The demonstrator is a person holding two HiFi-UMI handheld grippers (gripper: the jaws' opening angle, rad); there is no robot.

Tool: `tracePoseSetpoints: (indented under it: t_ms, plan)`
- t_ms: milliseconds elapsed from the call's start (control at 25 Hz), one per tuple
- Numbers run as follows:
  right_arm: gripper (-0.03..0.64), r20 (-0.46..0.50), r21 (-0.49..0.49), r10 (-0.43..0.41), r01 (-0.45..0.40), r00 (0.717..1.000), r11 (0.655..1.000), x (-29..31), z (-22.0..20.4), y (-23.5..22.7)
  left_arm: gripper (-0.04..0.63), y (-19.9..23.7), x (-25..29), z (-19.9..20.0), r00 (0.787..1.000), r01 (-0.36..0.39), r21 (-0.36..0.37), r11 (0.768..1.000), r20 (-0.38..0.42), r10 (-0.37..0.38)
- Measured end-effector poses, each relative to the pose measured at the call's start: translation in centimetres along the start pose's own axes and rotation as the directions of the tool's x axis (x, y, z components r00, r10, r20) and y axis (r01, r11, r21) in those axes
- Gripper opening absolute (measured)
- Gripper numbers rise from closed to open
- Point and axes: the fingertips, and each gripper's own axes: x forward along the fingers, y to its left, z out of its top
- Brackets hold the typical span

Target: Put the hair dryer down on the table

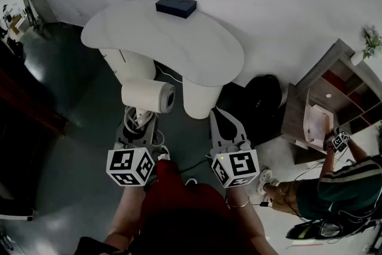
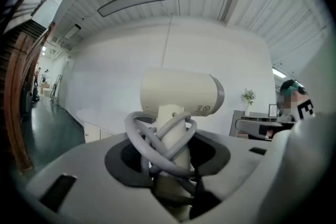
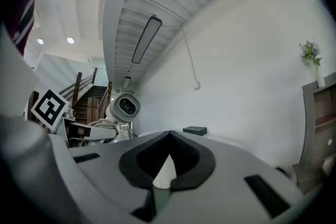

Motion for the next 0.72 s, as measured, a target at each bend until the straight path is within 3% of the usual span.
tracePoseSetpoints:
  t_ms: [720]
  plan:
    - [0.015, 0.030, 0.002, 0.039, -0.039, 0.999, 0.999, -1.2, -0.1, 1.4, 0.202, -1.2, -0.6, -0.6, 0.999, 0.011, 0.019, 1.000, -0.031, -0.010]
